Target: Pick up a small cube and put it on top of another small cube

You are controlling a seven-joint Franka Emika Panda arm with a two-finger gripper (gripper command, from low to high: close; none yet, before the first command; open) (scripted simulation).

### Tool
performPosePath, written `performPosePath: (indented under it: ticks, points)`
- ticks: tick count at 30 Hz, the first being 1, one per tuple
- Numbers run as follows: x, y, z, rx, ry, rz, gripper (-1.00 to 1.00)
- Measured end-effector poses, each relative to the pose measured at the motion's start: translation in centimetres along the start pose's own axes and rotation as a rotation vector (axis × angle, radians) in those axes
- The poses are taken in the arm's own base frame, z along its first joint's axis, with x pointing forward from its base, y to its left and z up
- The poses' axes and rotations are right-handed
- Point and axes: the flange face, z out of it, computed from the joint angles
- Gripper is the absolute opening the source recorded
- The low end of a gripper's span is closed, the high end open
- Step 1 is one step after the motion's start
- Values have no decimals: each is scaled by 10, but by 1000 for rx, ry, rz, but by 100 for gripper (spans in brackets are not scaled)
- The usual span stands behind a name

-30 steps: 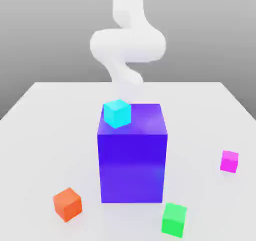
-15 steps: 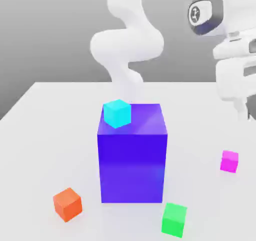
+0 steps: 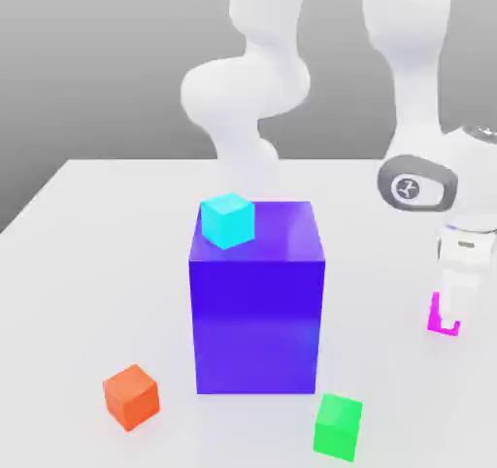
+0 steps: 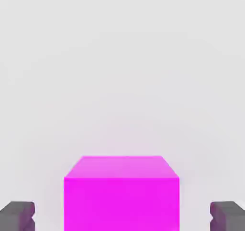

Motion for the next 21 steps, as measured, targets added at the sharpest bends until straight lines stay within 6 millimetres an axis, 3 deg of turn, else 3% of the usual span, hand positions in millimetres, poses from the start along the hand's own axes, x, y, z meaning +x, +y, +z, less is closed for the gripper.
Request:
performPosePath:
  ticks: [5,11,12,16,21]
  points:
    - [0,0,2,0,1,-1,-100]
    - [0,0,-51,-2,1,0,-100]
    - [8,9,-57,-3,1,21,-100]
    - [58,74,-74,-5,0,172,-100]
    - [105,185,-93,-4,0,385,-100]
